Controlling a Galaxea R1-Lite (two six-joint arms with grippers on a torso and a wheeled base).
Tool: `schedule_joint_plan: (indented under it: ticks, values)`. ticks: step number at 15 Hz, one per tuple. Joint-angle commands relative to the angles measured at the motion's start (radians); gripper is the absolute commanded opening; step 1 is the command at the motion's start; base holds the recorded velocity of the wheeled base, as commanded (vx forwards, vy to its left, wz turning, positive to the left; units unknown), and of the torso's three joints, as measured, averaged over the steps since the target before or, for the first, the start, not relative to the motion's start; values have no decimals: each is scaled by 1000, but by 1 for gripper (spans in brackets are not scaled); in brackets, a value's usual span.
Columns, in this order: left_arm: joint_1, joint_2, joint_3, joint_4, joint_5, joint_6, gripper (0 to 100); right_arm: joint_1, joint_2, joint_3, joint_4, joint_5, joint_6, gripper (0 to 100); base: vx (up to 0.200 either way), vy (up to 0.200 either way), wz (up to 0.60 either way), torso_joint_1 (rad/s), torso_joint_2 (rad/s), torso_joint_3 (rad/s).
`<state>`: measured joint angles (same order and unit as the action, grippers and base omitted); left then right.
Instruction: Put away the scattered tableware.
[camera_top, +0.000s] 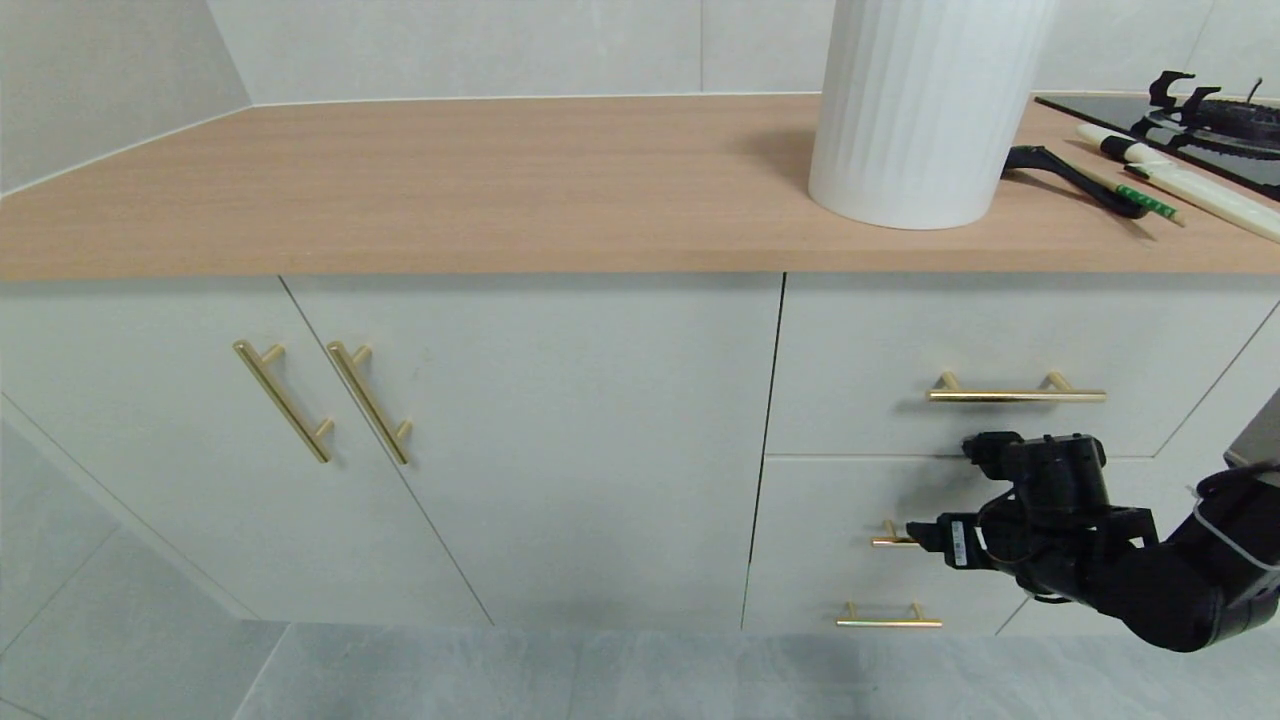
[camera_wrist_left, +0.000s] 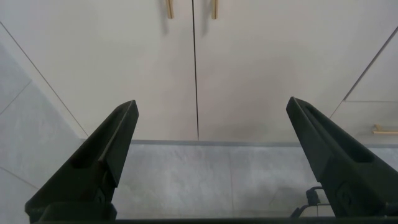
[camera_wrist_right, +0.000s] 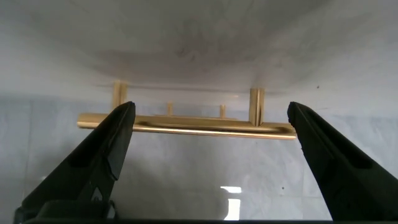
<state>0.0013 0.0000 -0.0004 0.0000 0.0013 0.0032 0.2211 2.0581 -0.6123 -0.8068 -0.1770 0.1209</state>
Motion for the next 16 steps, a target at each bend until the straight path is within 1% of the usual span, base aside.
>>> schedule_joint_plan:
  ticks: [1,4,13,14,16]
  values:
    - [0,2,0,0,0,0,100,0,40,-1,-12,-15,0,100,0,0,0,0,0,0]
    - [0,2,0,0,0,0,100,-2,88,8,-100,-35,-1,100,0,0,0,0,0,0]
    - [0,2,0,0,0,0,100,-3,62,39,-95,-33,-15,100,0,0,0,0,0,0]
    - [0,2,-1,0,0,0,100,-3,27,52,-66,-30,-38,100,0,0,0,0,0,0]
    - [0,2,0,0,0,0,100,-2,-85,65,78,-6,-72,100,0,0,0,0,0,0]
